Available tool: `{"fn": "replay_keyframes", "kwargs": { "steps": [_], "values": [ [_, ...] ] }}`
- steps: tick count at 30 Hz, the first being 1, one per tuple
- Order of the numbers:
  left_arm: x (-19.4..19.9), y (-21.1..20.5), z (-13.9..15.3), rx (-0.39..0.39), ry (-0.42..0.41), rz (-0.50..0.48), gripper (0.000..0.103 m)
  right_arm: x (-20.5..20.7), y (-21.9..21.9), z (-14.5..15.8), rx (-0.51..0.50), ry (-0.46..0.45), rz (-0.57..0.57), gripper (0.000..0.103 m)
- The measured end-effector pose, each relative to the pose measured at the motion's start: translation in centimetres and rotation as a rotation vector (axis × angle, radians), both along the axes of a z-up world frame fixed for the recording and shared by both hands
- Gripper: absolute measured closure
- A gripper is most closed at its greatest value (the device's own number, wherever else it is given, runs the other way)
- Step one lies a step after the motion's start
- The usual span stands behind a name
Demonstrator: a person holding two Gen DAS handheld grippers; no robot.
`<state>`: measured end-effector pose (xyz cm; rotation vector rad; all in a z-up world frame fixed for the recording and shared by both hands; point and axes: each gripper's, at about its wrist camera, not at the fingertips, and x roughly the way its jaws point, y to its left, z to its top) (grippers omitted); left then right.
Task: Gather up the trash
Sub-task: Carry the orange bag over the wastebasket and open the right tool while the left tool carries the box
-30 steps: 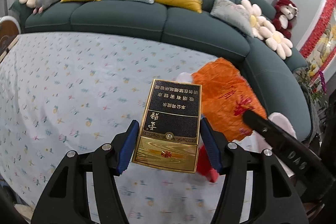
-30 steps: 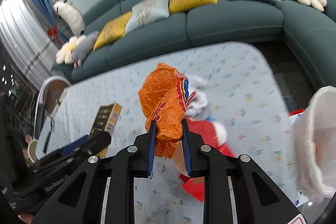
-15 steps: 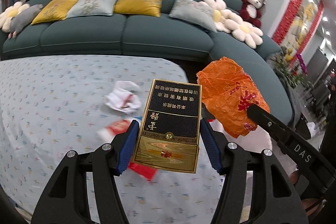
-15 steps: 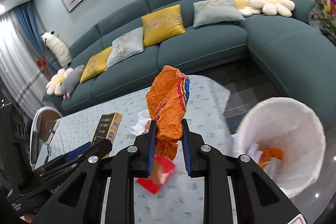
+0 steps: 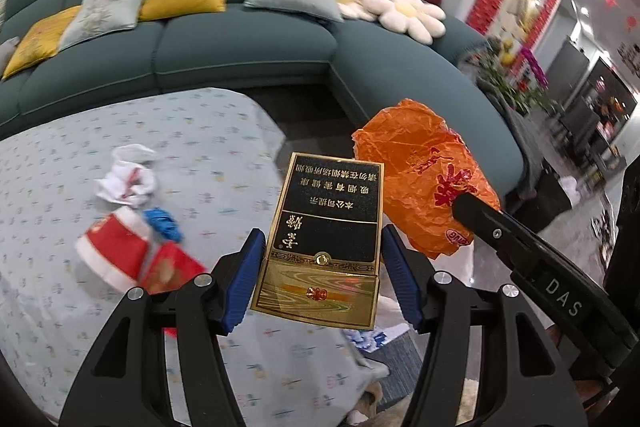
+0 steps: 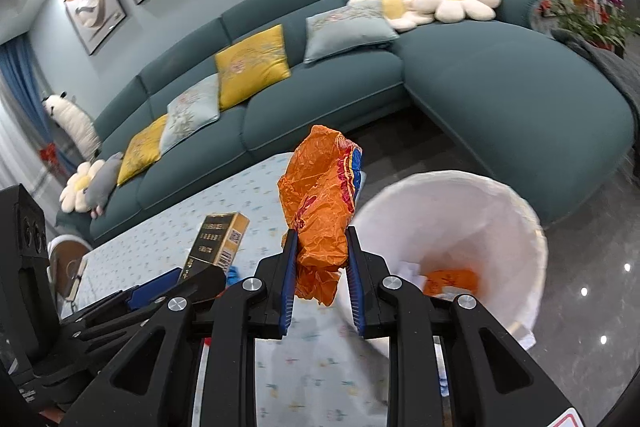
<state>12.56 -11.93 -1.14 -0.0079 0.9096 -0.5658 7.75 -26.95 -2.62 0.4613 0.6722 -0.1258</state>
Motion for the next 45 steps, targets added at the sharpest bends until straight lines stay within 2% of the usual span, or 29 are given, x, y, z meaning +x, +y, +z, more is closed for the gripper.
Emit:
{"fn": "replay_keyframes", "kwargs": {
  "steps": [3,5,9,11,15,19,22,24,26,28,32,35,38,40,43,45],
  "values": [
    [0.0,-1.6,-0.5,0.000,0.013,-0.028,0.047,-0.7,-1.8,-0.7,0.006,0.010,-0.032,0.081],
    [0.2,-2.8,-0.9,-0.004,0.026,-0.049,0.055,-1.0,-2.6,-1.2,0.010,0.016,-0.048,0.081],
    [0.4,-4.9,-1.8,0.011,0.036,-0.067,0.056,-1.4,-4.3,-2.1,0.019,0.029,-0.079,0.081],
    [0.6,-5.8,-2.2,0.021,0.039,-0.079,0.059,-1.4,-4.8,-2.5,0.021,0.036,-0.089,0.081],
    [1.3,-6.8,-3.1,0.032,0.058,-0.078,0.060,-1.5,-5.8,-3.3,0.022,0.050,-0.101,0.081],
    [1.8,-6.0,-3.3,0.029,0.064,-0.051,0.059,-1.3,-6.1,-4.4,0.031,0.070,-0.104,0.081],
    [2.3,-3.9,-3.7,0.020,0.087,-0.011,0.057,-1.1,-6.1,-5.0,0.033,0.083,-0.101,0.081],
    [2.3,-2.0,-4.0,0.015,0.093,0.022,0.051,-1.1,-5.8,-5.4,0.031,0.091,-0.097,0.081],
    [2.0,-0.3,-4.4,0.012,0.102,0.050,0.038,-1.0,-5.6,-5.8,0.036,0.096,-0.096,0.081],
    [1.3,1.6,-5.2,0.020,0.114,0.075,0.031,-1.0,-5.4,-6.0,0.041,0.100,-0.095,0.081],
    [0.0,3.3,-7.7,0.059,0.165,0.079,0.031,-1.0,-4.6,-6.7,0.047,0.111,-0.084,0.081],
    [-0.9,3.8,-9.8,0.127,0.189,0.062,0.031,-1.0,-4.2,-7.2,0.049,0.118,-0.079,0.081],
    [-1.3,4.3,-11.3,0.145,0.230,0.102,0.028,-1.1,-4.0,-7.6,0.062,0.122,-0.082,0.081],
    [-1.6,4.1,-12.1,0.165,0.228,0.100,0.022,-1.1,-4.0,-7.8,0.073,0.125,-0.083,0.081],
    [-1.9,3.7,-13.6,0.247,0.200,0.044,0.022,-1.1,-3.8,-7.9,0.072,0.129,-0.078,0.081],
    [-2.0,3.6,-14.1,0.274,0.189,0.004,0.023,-1.1,-3.8,-8.0,0.072,0.129,-0.079,0.081]
  ]
}}
